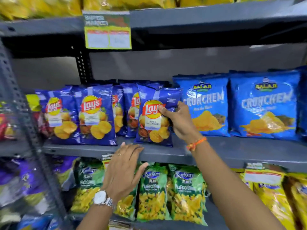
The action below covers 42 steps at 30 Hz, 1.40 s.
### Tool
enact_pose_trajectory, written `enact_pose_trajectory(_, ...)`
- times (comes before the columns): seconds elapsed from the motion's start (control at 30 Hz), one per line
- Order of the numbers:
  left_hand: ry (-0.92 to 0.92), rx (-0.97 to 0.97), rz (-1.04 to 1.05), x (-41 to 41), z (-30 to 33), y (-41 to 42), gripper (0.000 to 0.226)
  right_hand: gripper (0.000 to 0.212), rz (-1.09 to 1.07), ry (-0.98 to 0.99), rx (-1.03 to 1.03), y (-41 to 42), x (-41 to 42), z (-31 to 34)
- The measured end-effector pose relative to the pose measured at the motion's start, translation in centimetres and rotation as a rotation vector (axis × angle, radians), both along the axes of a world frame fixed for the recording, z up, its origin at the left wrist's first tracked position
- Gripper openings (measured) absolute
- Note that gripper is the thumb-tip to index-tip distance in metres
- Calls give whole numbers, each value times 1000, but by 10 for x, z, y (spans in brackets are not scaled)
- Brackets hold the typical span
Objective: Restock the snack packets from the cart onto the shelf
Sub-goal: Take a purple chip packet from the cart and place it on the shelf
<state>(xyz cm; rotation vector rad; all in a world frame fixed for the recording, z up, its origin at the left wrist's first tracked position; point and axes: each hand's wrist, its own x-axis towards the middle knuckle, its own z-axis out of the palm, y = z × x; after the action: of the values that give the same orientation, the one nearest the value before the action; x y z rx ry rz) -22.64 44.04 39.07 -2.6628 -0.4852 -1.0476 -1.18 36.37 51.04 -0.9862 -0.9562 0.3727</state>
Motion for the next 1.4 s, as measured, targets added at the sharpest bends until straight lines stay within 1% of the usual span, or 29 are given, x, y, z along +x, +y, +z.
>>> enact_pose_trajectory(0.2, -38, -30, -70, 7, -5, -8, 57, 26, 5, -43, 19, 31, -10, -8)
enact_pose_trajectory(0.27, -36, -23, -100, 12, -8, -17, 61, 32, -13, -58, 21, 33, -12, -9)
enact_pose_trajectory(0.37, -62, -63, -109, 18, -14, -26, 63, 47, -134, -132, -9, 31, -14, -9)
enact_pose_trajectory(0.5, -102, -93, -109, 21, -24, -27, 61, 53, -285, -209, -59, 30, -12, -10)
enact_pose_trajectory(0.6, -133, -94, -114, 24, -29, -25, 61, 58, -284, -212, -93, 29, -10, -10)
enact_pose_trajectory(0.7, -147, -80, -129, 25, -32, -23, 60, 68, -254, -193, -107, 24, -7, -8)
enact_pose_trajectory(0.77, -152, -82, -143, 25, -33, -22, 60, 70, -282, -208, -106, 18, -3, -6)
enact_pose_trajectory(0.87, -165, -78, -159, 25, -36, -21, 60, 67, -316, -165, -72, -1, 3, -6)
enact_pose_trajectory(1.07, -227, -63, -194, 30, -45, -27, 58, 50, -411, -112, 42, -74, 25, -15)
enact_pose_trajectory(1.27, -214, -37, -348, 69, -43, -67, 56, 37, -567, -96, 117, -164, 61, -34)
enact_pose_trajectory(1.37, -206, -44, -437, 100, -38, -98, 56, 34, -689, -52, 145, -224, 77, -49)
enact_pose_trajectory(1.4, -205, -51, -465, 109, -36, -107, 56, 37, -726, -41, 149, -244, 80, -54)
